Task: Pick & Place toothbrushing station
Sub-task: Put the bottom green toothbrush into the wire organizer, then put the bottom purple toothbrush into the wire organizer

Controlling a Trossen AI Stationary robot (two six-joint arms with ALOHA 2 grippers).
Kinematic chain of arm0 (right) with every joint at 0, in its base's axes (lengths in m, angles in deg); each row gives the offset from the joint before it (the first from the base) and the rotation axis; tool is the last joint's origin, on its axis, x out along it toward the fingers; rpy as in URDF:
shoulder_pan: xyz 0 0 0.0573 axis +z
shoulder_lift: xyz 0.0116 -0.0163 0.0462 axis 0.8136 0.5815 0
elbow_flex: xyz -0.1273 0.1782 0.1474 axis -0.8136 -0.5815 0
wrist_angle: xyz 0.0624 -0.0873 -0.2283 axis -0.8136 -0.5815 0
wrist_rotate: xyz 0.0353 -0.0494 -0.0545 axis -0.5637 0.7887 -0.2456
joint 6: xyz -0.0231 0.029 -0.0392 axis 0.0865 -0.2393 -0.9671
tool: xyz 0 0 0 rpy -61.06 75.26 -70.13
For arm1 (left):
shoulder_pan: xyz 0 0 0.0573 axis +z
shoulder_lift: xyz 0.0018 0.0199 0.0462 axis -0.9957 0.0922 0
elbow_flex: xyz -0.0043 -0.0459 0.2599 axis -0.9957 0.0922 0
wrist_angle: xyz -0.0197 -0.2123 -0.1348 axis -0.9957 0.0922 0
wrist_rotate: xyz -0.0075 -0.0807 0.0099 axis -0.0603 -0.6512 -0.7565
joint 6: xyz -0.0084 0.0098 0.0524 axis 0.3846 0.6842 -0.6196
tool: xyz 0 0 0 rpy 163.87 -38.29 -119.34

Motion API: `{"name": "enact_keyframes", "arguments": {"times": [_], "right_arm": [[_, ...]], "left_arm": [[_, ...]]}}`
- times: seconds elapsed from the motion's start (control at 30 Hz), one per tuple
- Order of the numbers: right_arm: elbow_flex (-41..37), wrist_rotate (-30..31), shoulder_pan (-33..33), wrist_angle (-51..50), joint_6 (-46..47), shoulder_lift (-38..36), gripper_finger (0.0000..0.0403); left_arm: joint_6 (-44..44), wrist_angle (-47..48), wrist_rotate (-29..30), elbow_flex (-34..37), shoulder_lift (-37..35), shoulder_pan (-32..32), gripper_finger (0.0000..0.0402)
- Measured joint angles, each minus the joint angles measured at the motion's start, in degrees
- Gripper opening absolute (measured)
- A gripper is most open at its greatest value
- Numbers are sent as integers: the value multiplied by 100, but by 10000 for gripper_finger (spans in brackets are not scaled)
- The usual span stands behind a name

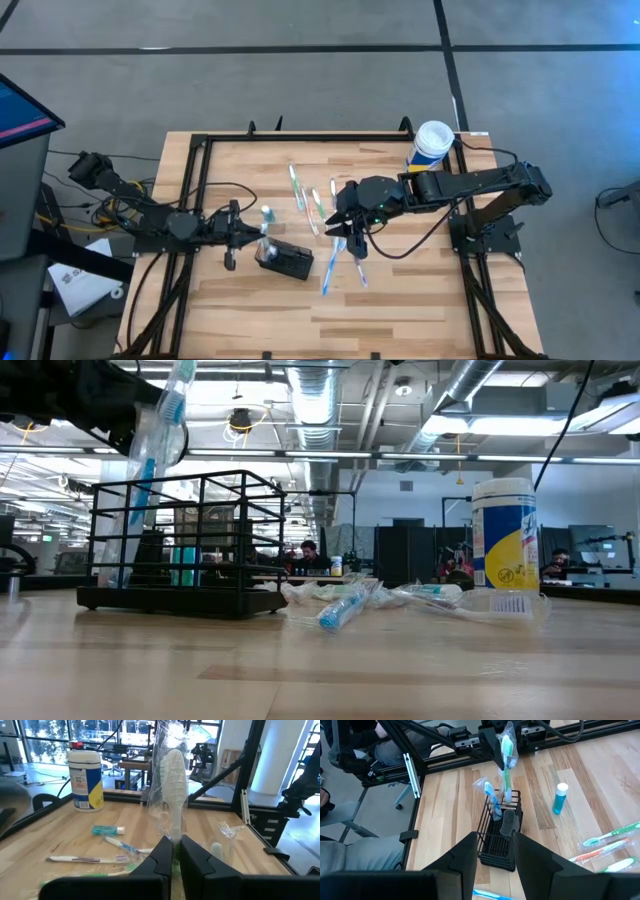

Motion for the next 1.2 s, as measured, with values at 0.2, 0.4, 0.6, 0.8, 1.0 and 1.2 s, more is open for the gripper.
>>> {"name": "enact_keyframes", "arguments": {"times": [0.2,0.4,0.6,0.8,1.0,1.2], "right_arm": [[0,0,0,-88,0,0,118],[0,0,20,-98,-2,0,118],[0,0,31,-96,-44,0,118],[0,0,31,-102,-44,0,118],[0,0,31,-218,-44,0,118],[2,0,31,-408,-42,59,118]], "left_arm": [[-1,-24,-107,0,2,0,26],[-14,-44,-127,9,11,0,70],[-2,-129,-125,11,9,0,93],[-36,-307,-105,11,-54,0,109],[-89,-393,-99,11,-79,0,118],[-199,-802,-101,11,-79,0,116]]}}
